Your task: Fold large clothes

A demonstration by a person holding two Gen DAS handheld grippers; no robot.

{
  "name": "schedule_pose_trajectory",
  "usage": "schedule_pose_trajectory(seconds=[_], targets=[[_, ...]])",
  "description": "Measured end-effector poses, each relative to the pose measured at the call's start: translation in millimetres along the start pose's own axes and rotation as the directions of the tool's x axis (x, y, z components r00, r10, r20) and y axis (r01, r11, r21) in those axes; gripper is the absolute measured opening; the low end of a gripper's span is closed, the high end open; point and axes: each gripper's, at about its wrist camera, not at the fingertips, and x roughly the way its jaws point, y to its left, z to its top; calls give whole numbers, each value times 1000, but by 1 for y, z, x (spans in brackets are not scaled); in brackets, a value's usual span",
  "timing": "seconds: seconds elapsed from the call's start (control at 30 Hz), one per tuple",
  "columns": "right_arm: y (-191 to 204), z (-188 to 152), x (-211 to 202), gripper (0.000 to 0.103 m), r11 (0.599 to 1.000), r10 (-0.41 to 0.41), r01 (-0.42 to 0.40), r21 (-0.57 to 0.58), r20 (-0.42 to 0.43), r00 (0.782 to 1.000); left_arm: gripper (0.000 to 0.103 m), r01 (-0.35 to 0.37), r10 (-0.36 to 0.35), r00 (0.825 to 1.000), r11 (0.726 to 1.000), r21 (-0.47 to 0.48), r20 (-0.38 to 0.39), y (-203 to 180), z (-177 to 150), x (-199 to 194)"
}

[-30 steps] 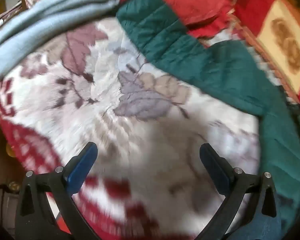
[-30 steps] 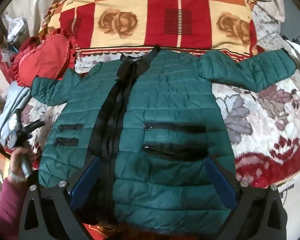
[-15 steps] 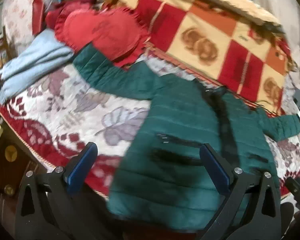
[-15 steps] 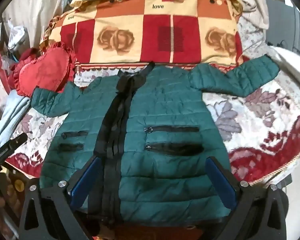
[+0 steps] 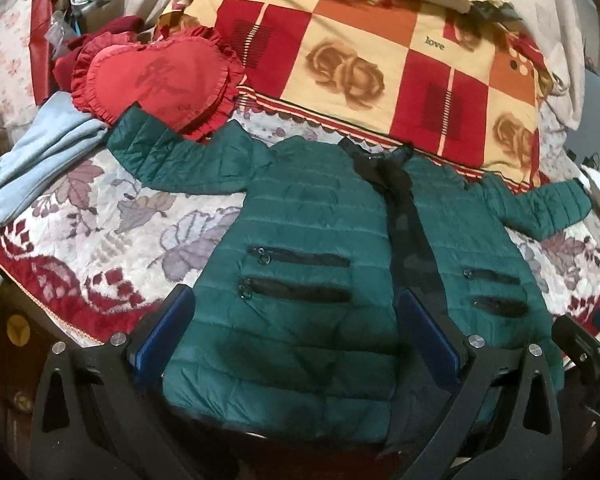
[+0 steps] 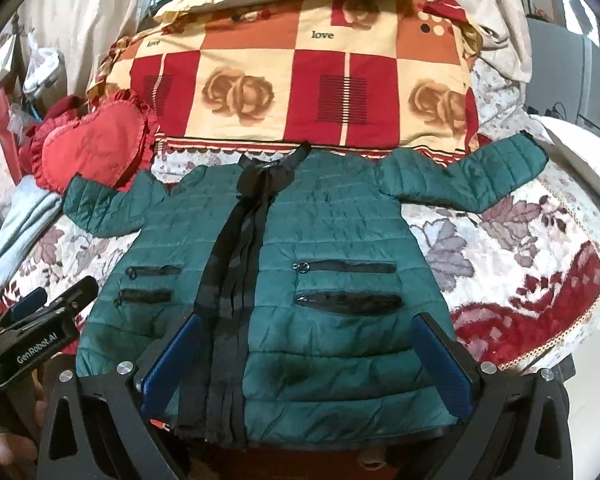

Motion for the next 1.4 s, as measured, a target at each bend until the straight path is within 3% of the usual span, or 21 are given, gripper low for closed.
schedule_pose_trajectory(seconds=[0.63,1.4], targets=[[1,-2,4,103,1000,-16,16,-2,-18,1000,102,42,-42,999,999,10,-20,-12,-1,-1],[6,-2,8,103,1000,-3,2,-1,-32,999,102,39,-39,999,999,8,-31,-7,-4,2]])
